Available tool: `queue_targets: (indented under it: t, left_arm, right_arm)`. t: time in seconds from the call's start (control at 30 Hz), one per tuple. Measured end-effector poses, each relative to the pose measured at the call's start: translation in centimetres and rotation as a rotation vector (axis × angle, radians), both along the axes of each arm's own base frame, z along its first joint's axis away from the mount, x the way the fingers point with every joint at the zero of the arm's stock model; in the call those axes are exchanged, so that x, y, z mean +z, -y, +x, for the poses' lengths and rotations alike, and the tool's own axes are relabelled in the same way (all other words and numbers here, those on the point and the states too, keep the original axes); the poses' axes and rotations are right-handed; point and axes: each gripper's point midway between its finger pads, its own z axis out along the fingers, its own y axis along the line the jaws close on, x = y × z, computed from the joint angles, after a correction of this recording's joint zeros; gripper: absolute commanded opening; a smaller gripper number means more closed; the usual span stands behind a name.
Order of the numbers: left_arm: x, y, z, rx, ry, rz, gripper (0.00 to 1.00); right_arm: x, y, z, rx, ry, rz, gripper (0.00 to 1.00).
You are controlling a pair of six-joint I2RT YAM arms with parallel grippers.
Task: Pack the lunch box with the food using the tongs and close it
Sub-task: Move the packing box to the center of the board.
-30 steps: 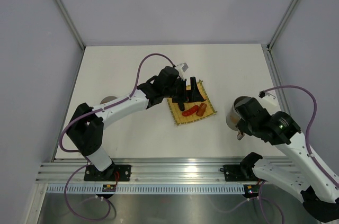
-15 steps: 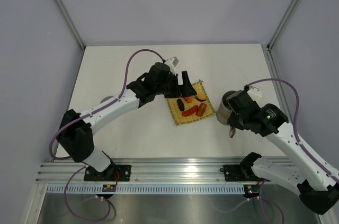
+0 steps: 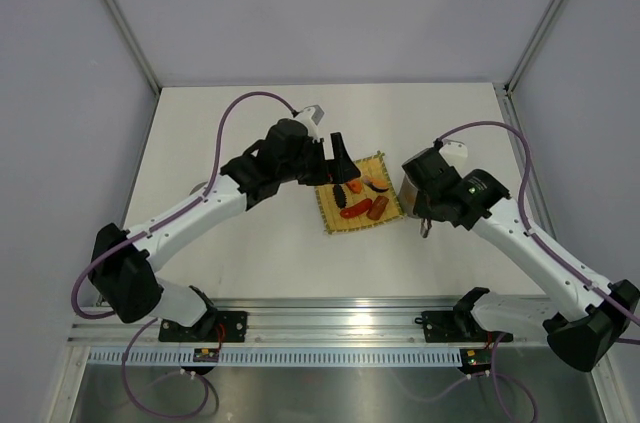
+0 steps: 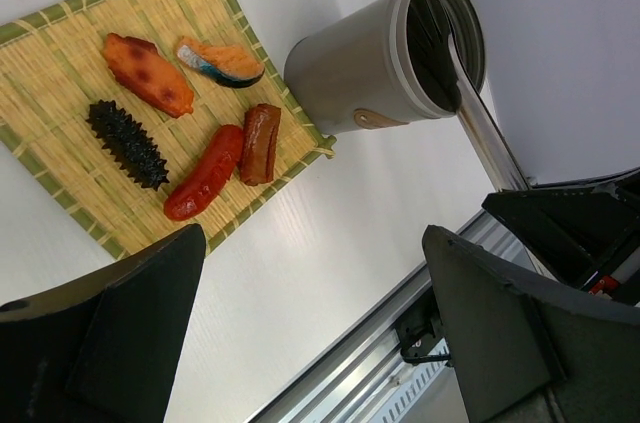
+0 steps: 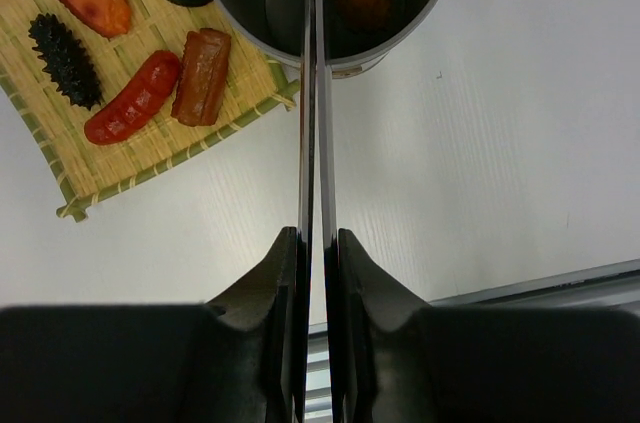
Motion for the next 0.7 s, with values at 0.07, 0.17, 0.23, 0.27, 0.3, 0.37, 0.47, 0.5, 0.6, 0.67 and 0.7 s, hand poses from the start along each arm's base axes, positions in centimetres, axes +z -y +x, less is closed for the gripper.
queue_targets:
  t: [0.07,0.17,0.23,0.27,0.3,0.37,0.47,0.5,0.6,0.67,0.7]
  left_arm:
    - [0.2,-0.3,-0.1,0.008,0.005,0.006,0.95]
    - [0.7,-1.0,-0.2,0.020,0.024,0.011,0.95]
    - [1.2,-1.4,-0.3,0.027,0.040,0.013,0.95]
    - [1.4,-1.7,-0.3,0.033,0.046,0.016,0.95]
    - [1.6,-2.0,-0.3,0.039,0.052,0.019,0.95]
    - [1.9,-2.5,-0.2,0.050,0.063,0.025,0.95]
    - [2.4,-3.5,-0.1,0.073,0.081,0.037,0.95]
    - [2.6,-3.8,0.0,0.081,0.089,0.040,0.96]
    - [2.7,-5.4,0.0,0.119,0.102,0.055,0.96]
    - [2.7,-6.7,0.1,0.151,0.103,0.064,0.96]
    - [2.6,-7.5,0.3,0.170,0.101,0.066,0.96]
  right_arm:
    - [0.0,-0.1,0.4,0.008,0.007,-0.010,0.00]
    - [0.2,-0.1,0.8,0.014,0.020,-0.024,0.00]
    - [0.4,0.0,1.0,0.016,0.027,-0.037,0.00]
    - [0.6,0.1,1.2,0.017,0.033,-0.045,0.00]
    - [0.7,0.2,1.3,0.019,0.038,-0.053,0.00]
    - [1.1,0.2,1.6,0.022,0.046,-0.065,0.00]
    - [2.1,0.0,2.0,0.028,0.067,-0.057,0.00]
    - [2.6,-0.1,2.1,0.031,0.079,-0.050,0.00]
    - [3.9,-0.2,2.0,0.041,0.115,-0.016,0.01]
    - [4.7,-0.1,1.6,0.048,0.138,0.010,0.02]
    - [5.1,-0.1,1.4,0.056,0.147,0.027,0.05]
